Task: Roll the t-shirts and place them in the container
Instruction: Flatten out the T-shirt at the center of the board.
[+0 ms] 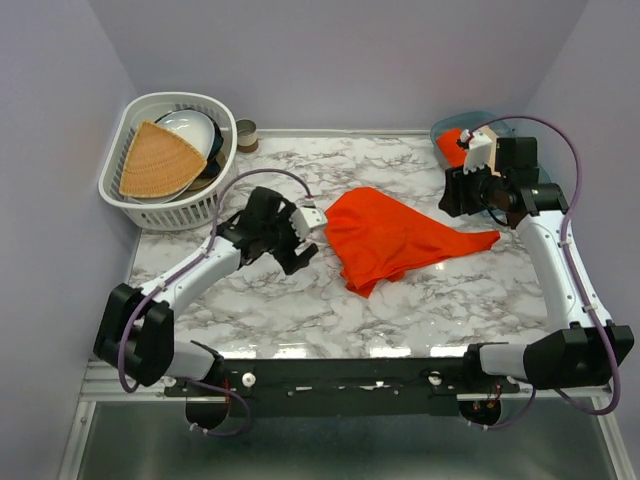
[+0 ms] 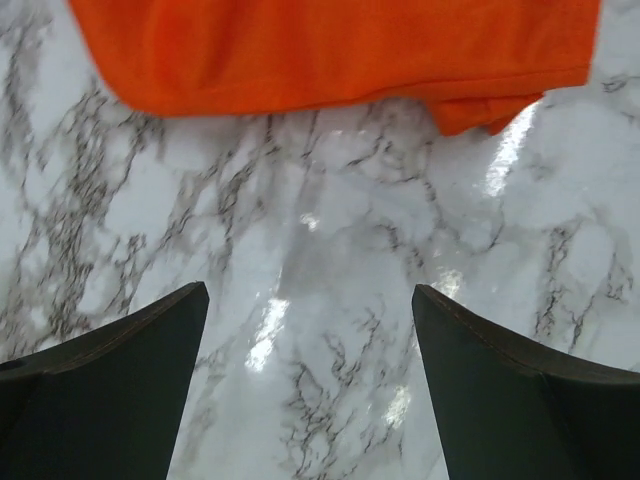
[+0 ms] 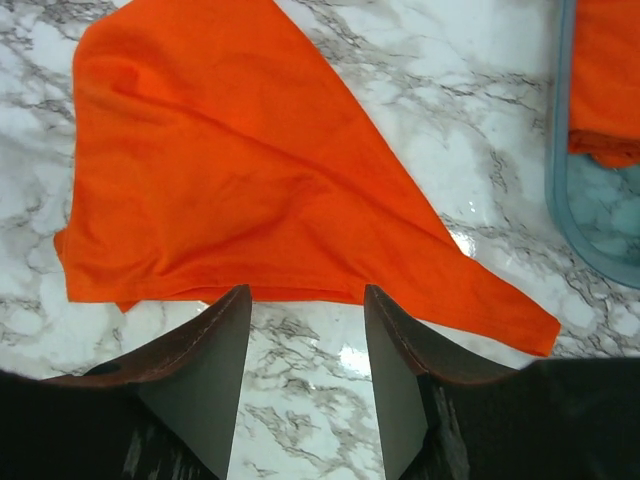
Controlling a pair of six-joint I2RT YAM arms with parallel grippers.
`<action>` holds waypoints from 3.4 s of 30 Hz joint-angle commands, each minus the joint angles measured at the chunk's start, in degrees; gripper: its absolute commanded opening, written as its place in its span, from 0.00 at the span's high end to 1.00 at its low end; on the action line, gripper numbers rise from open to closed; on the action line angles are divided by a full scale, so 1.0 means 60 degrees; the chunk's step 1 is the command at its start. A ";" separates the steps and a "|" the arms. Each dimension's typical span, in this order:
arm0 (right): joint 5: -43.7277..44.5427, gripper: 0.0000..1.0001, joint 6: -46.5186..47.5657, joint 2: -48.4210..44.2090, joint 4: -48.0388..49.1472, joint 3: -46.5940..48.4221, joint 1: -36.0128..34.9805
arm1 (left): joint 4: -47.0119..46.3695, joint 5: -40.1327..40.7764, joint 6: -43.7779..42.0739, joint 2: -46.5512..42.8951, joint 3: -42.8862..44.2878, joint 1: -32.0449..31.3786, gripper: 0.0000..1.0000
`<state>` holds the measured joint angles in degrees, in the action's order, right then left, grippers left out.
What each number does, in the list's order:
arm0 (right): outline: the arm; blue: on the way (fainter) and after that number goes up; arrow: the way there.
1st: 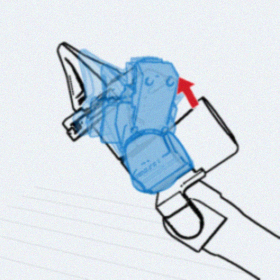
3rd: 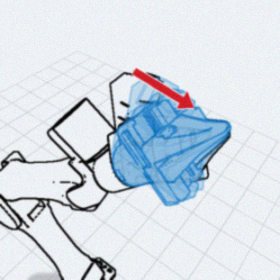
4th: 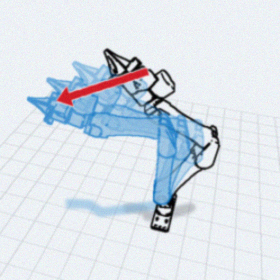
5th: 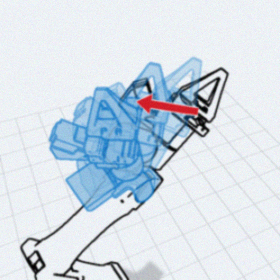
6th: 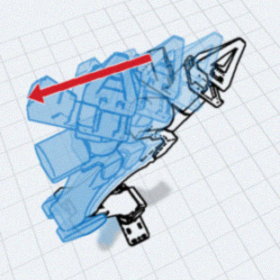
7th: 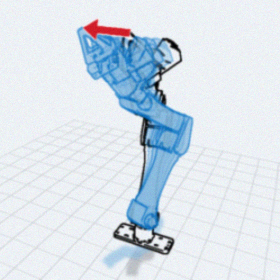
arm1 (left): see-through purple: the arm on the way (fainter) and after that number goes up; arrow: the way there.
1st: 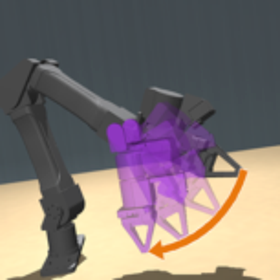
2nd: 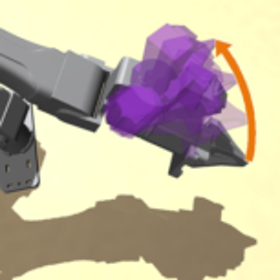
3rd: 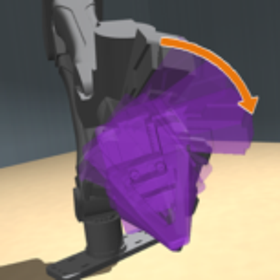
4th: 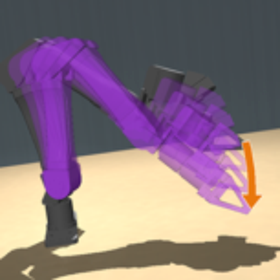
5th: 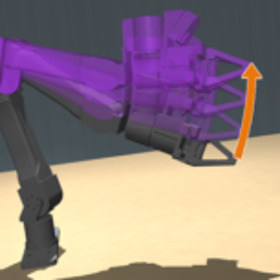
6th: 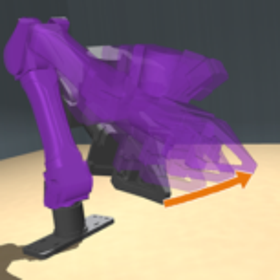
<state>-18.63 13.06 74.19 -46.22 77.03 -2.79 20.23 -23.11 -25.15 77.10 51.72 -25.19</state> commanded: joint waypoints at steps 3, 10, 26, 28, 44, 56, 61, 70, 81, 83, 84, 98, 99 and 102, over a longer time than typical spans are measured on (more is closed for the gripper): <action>0.1054 0.42 -0.0901 -0.0324 0.0569 0.0094 0.0420 | 0.0365 -0.0747 -0.0836 0.1488 0.1733 -0.1645 0.05; 0.1801 0.43 -0.1254 -0.0412 -0.0119 0.0038 0.2102 | 0.1007 -0.0410 0.0439 0.5159 0.6383 -0.3198 0.04; 0.0897 0.42 -0.0755 -0.1306 -0.0528 -0.1076 0.2939 | 0.0439 0.0248 0.1862 0.8272 0.8870 -0.5073 0.02; 0.0442 0.41 -0.0785 -0.1306 -0.0501 -0.1179 0.3056 | 0.0553 0.0555 0.1949 0.8738 0.9276 -0.5176 0.02; -0.1462 0.41 -0.1004 -0.2594 0.0773 -0.2145 0.2999 | 0.2310 0.3238 0.1861 0.9536 0.9693 -0.4901 1.00; -0.1860 0.43 -0.1473 -0.1805 0.1711 -0.1825 0.2999 | 0.5940 -0.0602 0.0708 0.2197 0.4186 -0.2249 0.87; -0.1890 0.43 -0.1503 -0.1190 0.1785 -0.1282 0.2999 | 0.5347 0.0264 -0.1007 -0.0143 0.1668 -0.2071 0.39; -0.1846 0.42 -0.1283 -0.1100 0.1419 -0.1369 0.2999 | 0.6410 -0.0746 -0.4945 0.0330 0.2317 -0.2715 0.30; -0.1714 0.42 -0.0976 -0.1276 0.1243 -0.1867 0.2999 | 0.9929 -0.1332 -1.3217 0.0408 0.1357 -0.3710 0.35; -0.1714 0.42 -0.0917 -0.1306 0.1199 -0.1911 0.2999 | 0.9639 -0.1596 -1.3722 -0.0221 0.0715 -0.4033 0.38; -0.1714 0.42 -0.0902 -0.1320 0.1184 -0.1998 0.2999 | 0.9448 -0.1771 -1.3941 -0.0455 0.0420 -0.4165 0.39; -0.1977 0.42 -0.1166 -0.0515 0.1316 -0.1502 0.2999 | 0.6696 -0.2052 -1.2231 0.1342 -0.0828 -0.5748 0.49; -0.1948 0.42 -0.1137 -0.0471 0.1302 -0.1487 0.2999 | 0.6547 -0.1950 -1.1969 0.1547 -0.0784 -0.5733 0.48; -0.1846 0.42 -0.1122 -0.0427 0.1257 -0.1413 0.2999 | 0.6370 -0.1773 -1.1748 0.2514 -0.0200 -0.5660 0.48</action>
<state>-29.26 6.46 71.20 -37.85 65.82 15.33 63.92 -34.13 -99.66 85.86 46.94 -59.37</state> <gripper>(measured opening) 0.576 0.514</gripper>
